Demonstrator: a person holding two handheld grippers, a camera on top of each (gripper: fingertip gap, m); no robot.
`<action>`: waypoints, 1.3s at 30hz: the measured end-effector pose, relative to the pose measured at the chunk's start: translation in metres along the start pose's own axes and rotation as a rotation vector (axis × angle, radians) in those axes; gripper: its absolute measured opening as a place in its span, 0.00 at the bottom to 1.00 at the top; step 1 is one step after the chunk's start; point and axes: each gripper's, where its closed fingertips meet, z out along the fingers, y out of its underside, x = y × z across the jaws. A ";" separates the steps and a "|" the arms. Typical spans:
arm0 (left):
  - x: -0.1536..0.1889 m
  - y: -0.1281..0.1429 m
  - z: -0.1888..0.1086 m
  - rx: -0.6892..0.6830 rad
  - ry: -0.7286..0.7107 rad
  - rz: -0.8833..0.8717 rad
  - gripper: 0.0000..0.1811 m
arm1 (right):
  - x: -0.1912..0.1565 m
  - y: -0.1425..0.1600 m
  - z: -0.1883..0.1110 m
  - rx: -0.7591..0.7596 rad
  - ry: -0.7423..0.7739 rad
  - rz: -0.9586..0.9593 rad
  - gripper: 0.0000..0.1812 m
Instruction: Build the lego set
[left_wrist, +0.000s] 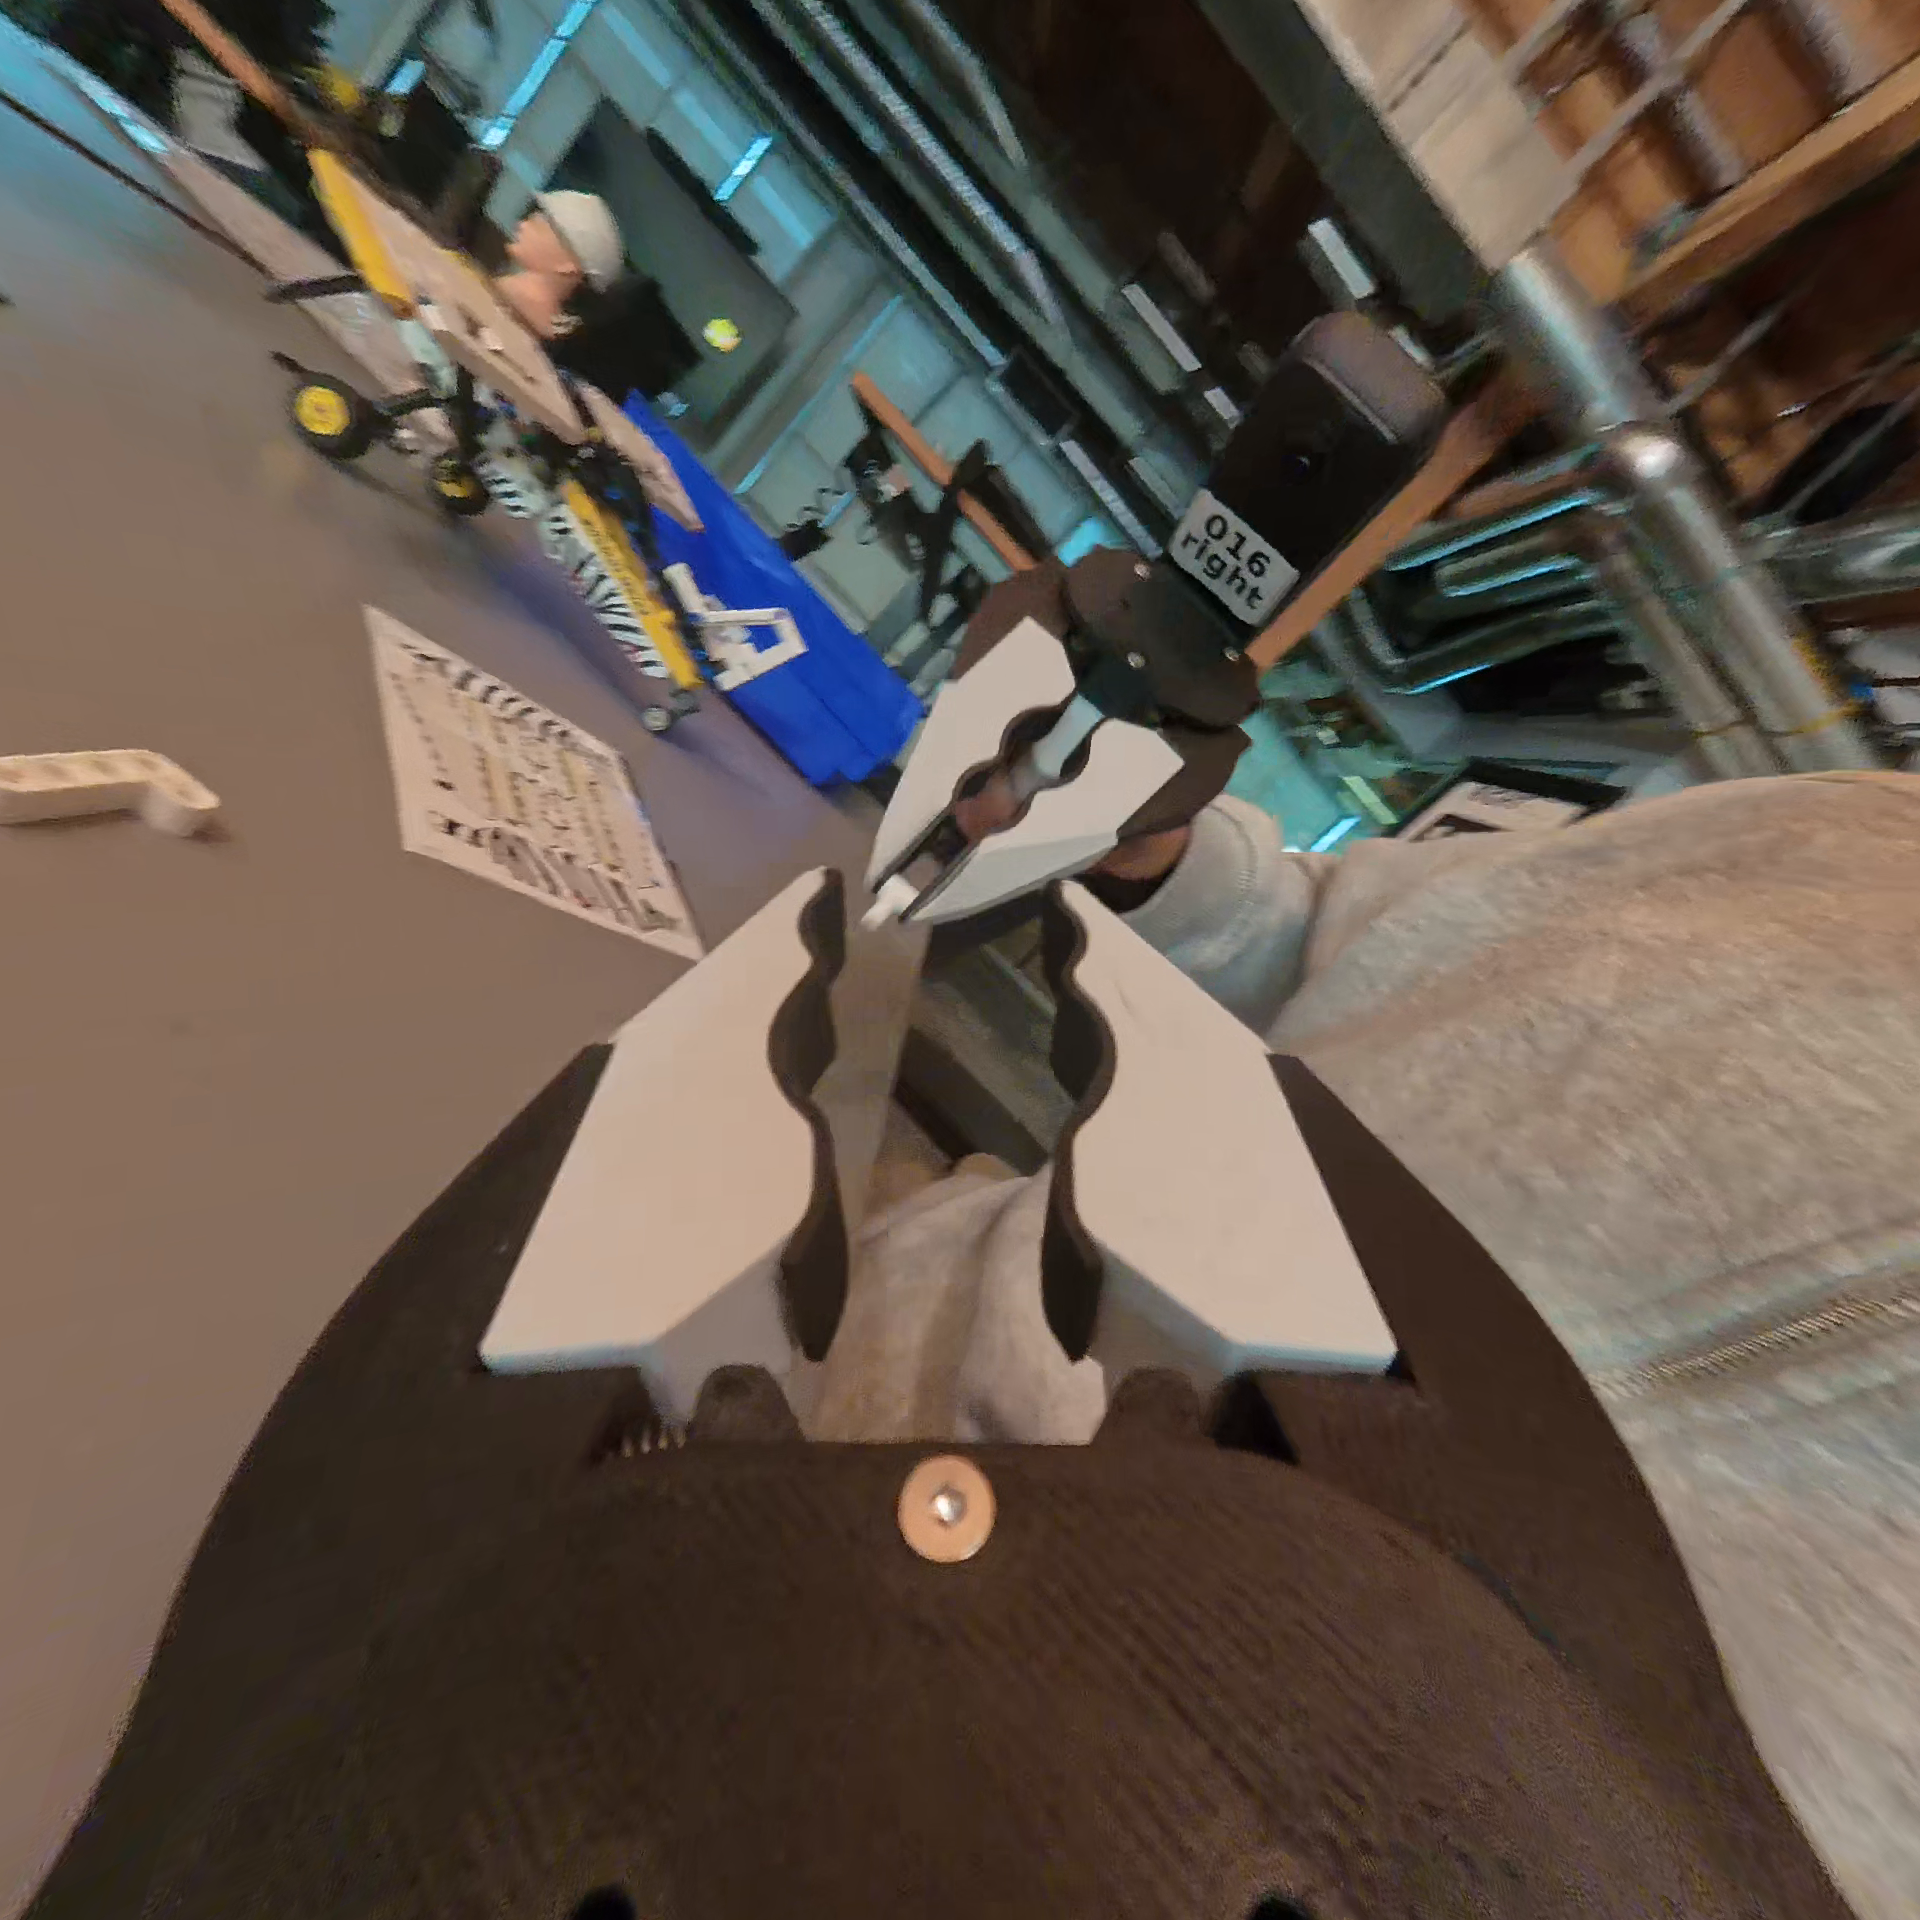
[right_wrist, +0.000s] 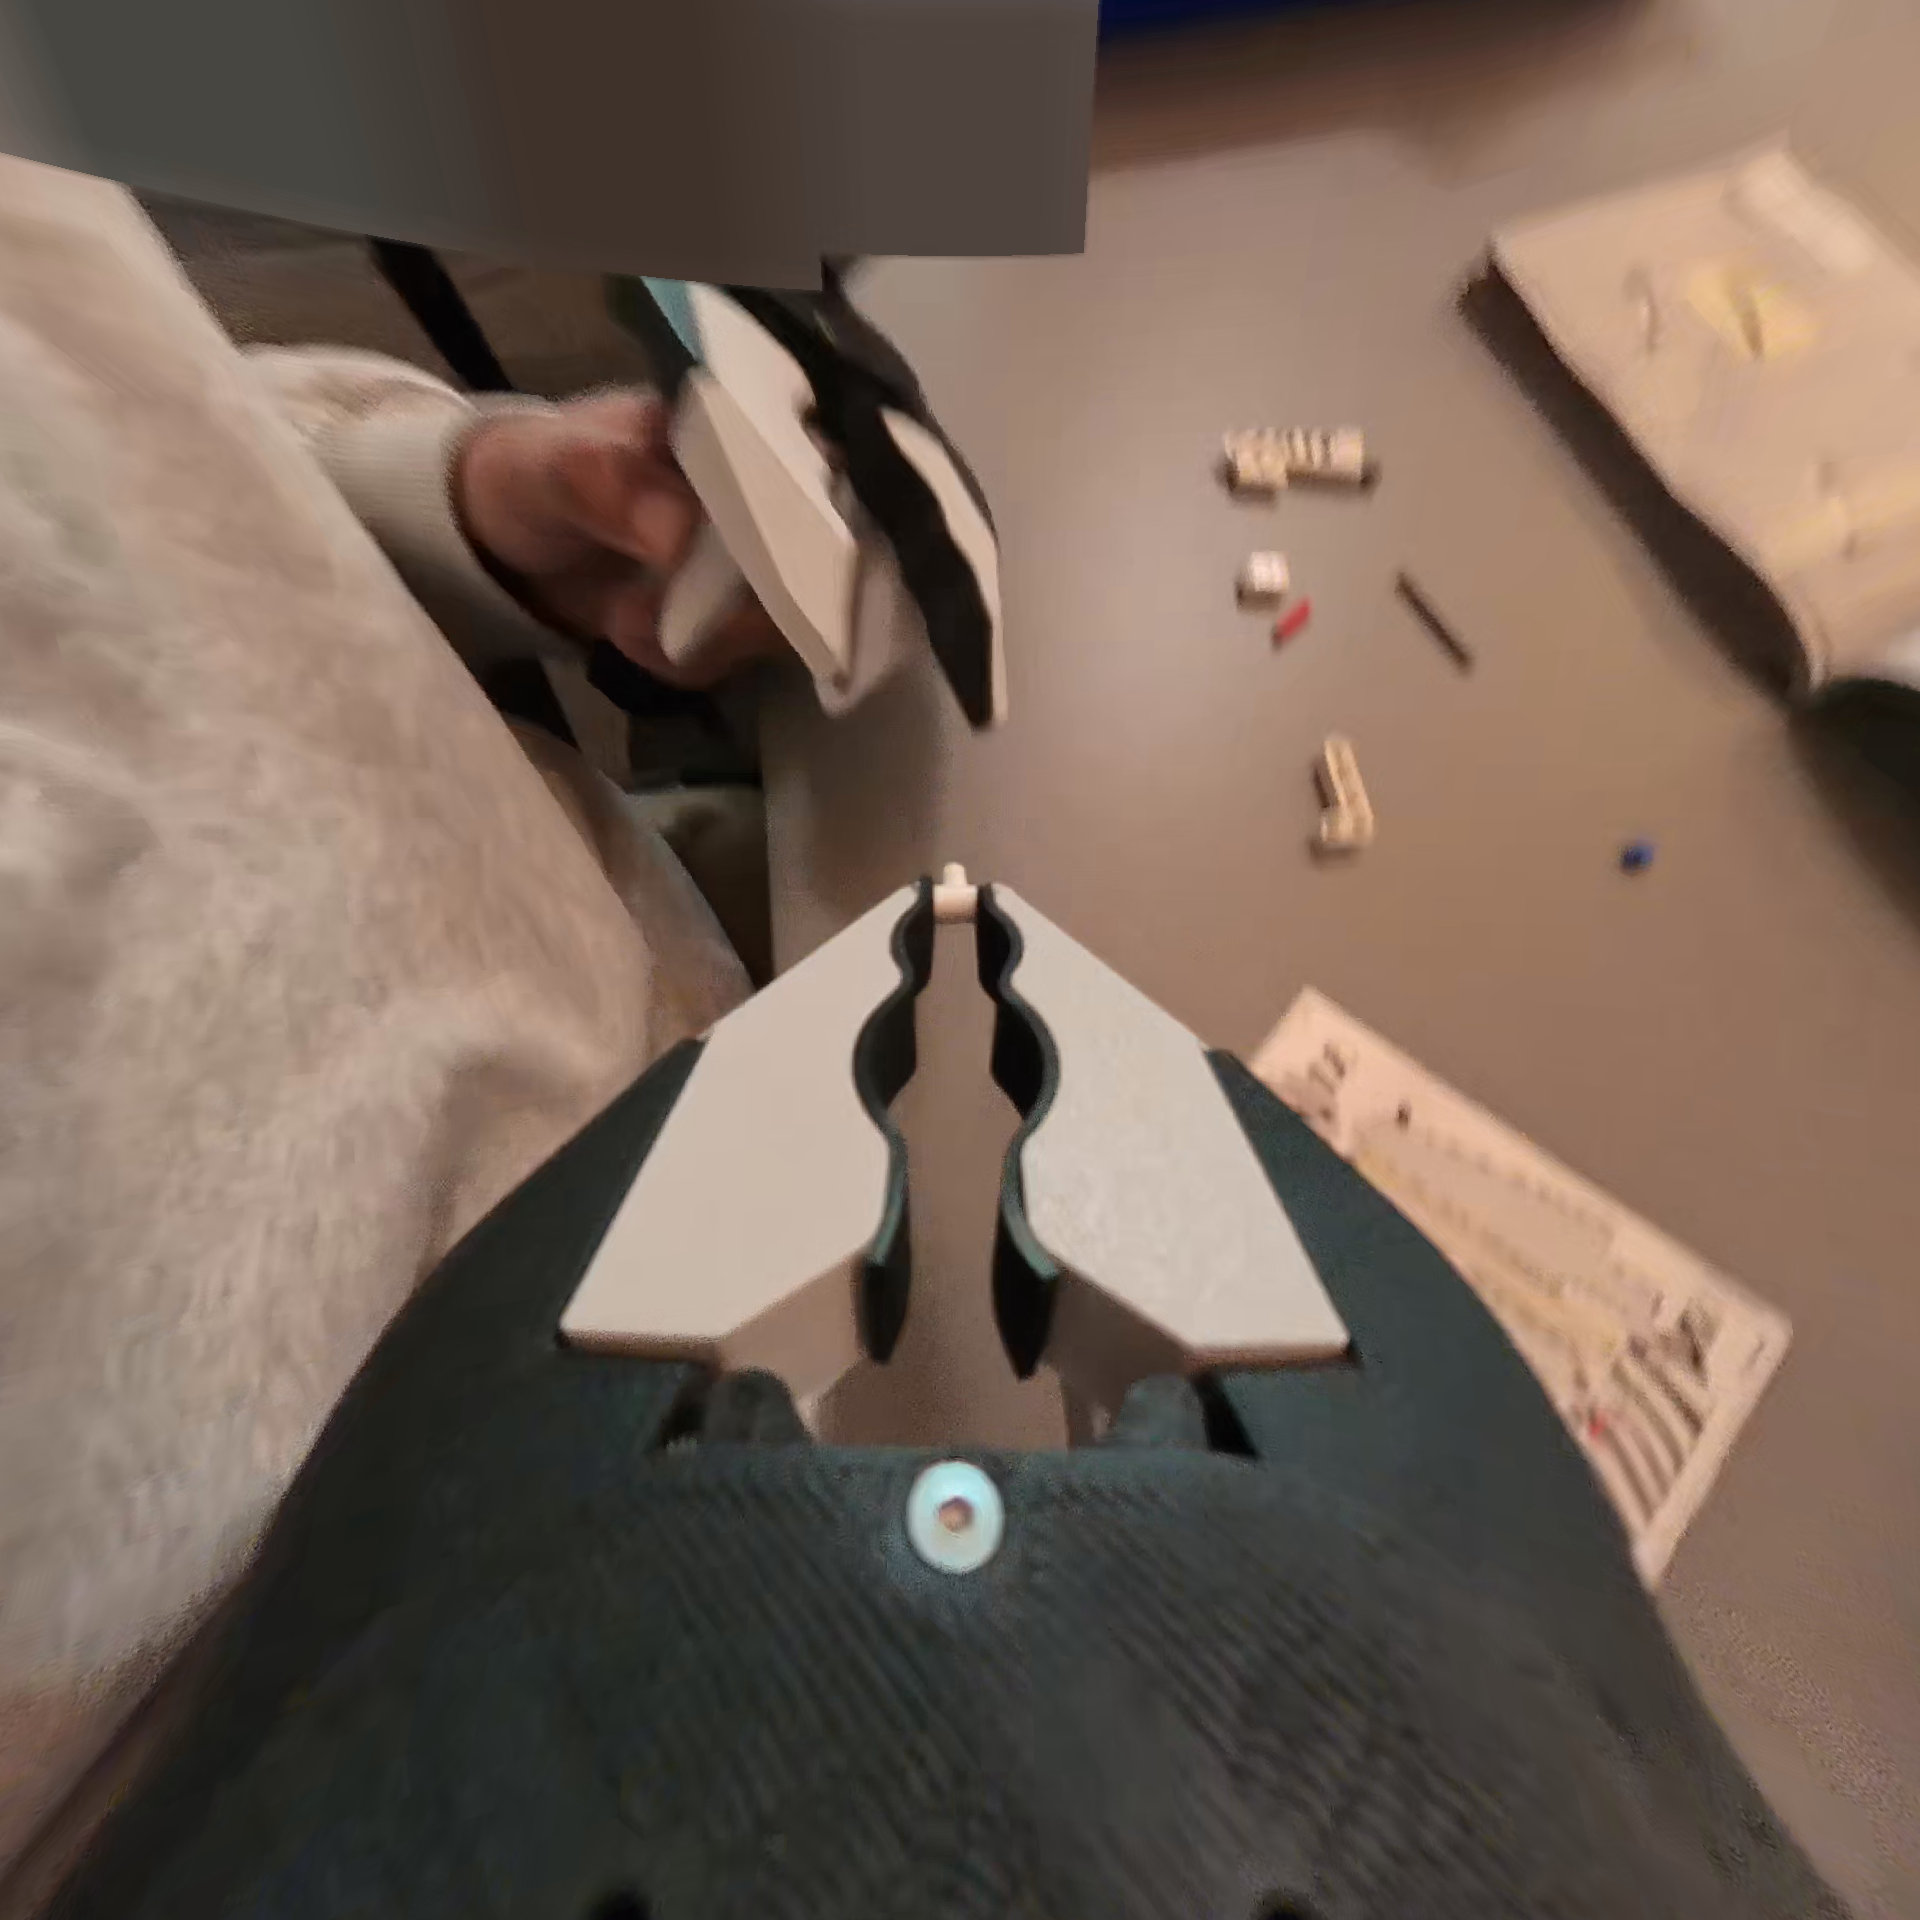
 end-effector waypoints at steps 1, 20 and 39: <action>-0.006 0.002 0.001 -0.016 -0.056 0.019 0.25 | 0.005 0.017 0.003 -0.055 0.035 0.033 0.03; -0.045 0.074 0.037 -0.503 -0.427 0.219 0.43 | 0.042 0.068 0.025 -0.173 0.192 0.123 0.04; -0.037 0.035 -0.003 -0.298 -0.443 0.243 0.38 | 0.017 0.059 0.029 -0.561 0.113 0.037 0.04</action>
